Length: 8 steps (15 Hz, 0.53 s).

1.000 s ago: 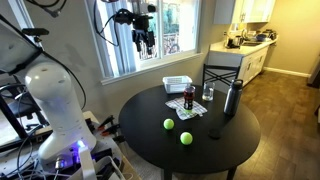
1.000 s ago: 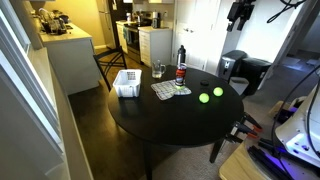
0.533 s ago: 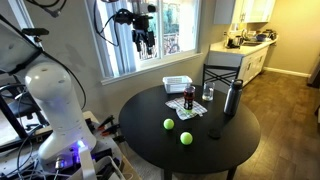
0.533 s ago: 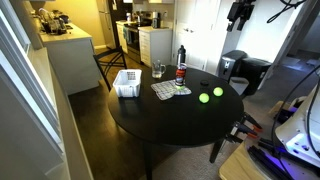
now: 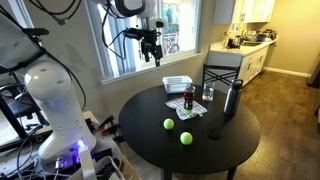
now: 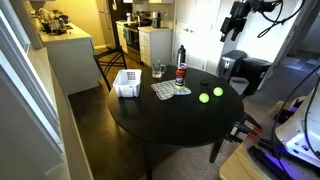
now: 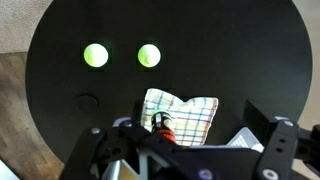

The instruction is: Pick up the tennis ball on the left and put it in the cylindrical tennis ball container

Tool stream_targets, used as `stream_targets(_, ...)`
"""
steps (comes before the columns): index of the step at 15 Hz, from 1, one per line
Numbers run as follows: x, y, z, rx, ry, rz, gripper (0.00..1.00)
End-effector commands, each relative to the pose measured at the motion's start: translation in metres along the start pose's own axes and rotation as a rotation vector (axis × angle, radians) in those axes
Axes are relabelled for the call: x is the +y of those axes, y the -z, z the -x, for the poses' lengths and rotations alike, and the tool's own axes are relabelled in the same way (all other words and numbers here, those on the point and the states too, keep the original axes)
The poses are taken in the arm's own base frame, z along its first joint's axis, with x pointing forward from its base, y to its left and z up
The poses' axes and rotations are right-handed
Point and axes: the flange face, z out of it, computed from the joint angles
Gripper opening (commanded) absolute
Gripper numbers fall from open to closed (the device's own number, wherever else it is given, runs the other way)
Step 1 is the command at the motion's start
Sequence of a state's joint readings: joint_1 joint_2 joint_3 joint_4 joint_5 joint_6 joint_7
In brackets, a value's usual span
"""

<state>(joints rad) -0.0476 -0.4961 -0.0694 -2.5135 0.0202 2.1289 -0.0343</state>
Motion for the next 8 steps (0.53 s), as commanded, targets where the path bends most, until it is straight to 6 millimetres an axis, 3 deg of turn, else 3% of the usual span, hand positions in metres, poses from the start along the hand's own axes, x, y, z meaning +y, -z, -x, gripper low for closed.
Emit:
stream_targets(1,0.017,-0.045,-0.015,-0.002,-0.030,0.021,1.00)
stream_targets(8,0.028,-0.149,-0.048,-0.022,-0.026,0.096,1.00)
